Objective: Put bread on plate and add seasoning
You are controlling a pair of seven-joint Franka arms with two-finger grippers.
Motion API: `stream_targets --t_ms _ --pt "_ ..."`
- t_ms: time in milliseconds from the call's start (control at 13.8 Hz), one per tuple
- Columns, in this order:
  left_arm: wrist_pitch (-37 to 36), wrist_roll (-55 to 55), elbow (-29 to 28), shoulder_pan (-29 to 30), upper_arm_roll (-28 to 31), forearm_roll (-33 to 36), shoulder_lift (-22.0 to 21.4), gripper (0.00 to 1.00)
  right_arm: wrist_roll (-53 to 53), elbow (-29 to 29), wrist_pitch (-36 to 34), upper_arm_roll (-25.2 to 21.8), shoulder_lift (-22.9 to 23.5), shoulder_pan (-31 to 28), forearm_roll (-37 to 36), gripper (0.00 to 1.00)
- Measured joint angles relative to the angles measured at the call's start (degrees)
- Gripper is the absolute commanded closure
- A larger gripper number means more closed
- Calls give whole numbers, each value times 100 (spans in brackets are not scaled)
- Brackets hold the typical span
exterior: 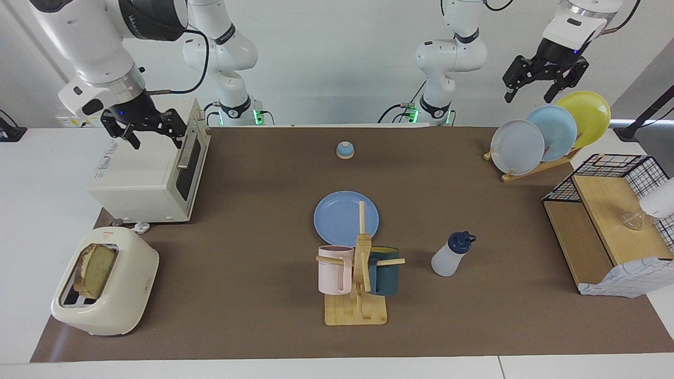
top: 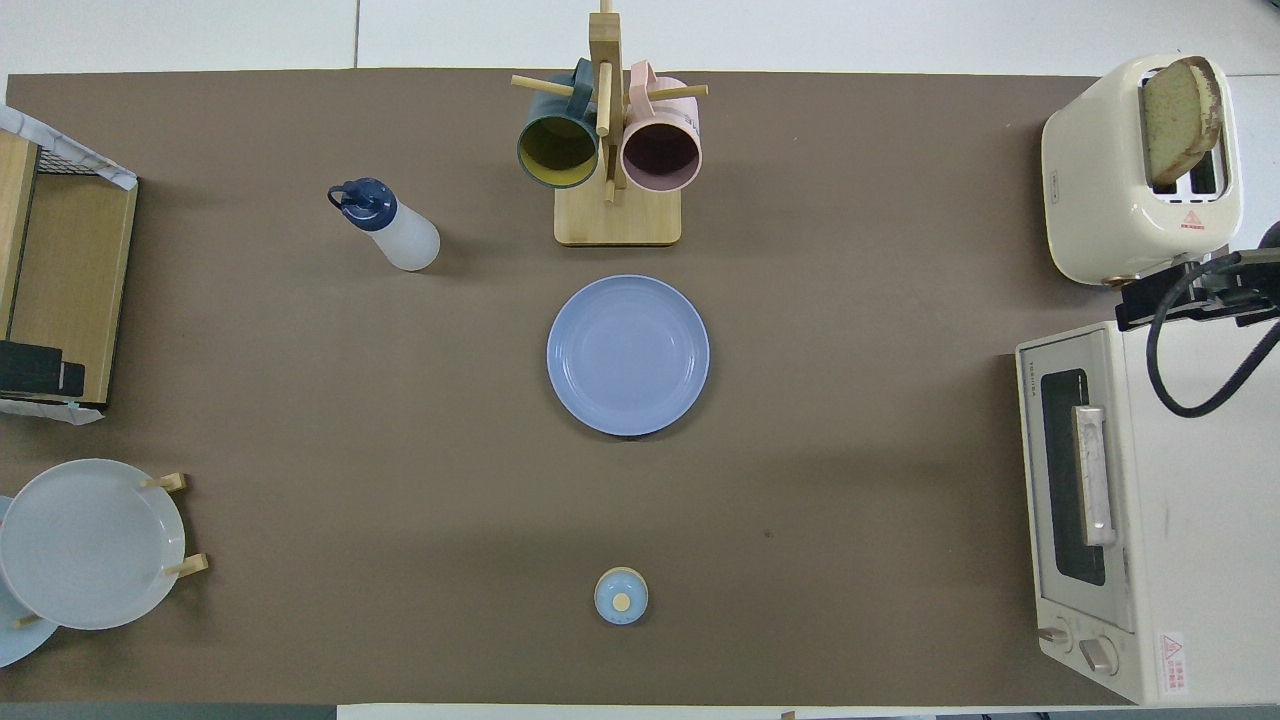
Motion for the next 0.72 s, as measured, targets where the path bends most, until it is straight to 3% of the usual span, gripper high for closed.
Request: stream_targets --t_ms 578,722 --pt "0 -7 -2 88 -15 0 4 0 -7 0 1 -13 0 -14 0 0" --pt "0 -7 -9 149 -77 0 142 0 -57 -28 291 -18 -2 -55 0 0"
